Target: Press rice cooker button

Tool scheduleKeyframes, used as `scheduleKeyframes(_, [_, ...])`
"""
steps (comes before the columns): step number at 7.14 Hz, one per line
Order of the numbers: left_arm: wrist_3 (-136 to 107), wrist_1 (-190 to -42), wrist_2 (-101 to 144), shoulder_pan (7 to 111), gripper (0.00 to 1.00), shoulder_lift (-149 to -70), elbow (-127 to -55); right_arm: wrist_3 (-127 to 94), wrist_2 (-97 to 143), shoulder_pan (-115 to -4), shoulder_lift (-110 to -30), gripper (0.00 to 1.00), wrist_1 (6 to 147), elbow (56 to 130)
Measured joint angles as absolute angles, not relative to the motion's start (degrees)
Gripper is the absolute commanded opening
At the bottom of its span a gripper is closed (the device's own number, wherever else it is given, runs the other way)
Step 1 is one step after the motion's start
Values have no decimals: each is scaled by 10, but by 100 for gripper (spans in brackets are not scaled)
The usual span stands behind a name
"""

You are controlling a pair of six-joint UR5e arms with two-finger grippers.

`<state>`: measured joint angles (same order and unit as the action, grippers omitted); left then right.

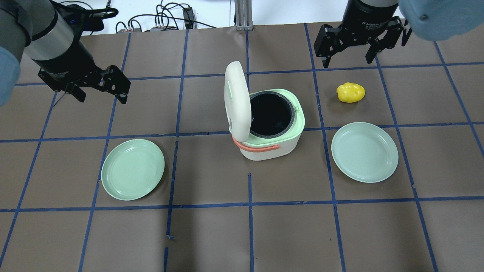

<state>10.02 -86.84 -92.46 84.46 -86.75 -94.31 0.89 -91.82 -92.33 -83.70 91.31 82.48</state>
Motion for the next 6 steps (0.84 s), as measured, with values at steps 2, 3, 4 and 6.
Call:
scheduleKeyframes(2, [100,-868,-925,845,100,-867,-943,25,-920,-916,-838,100,914,833])
scheduleKeyframes(3, [100,-868,-925,845,100,-867,-943,27,-920,-916,-839,100,914,834])
scheduleKeyframes(4, [100,-868,-925,845,100,-867,-943,28,-918,-917,-839,100,914,836])
scheduleKeyframes(6, [100,-868,-925,845,100,-867,-943,28,-916,-916,-839,100,913,836])
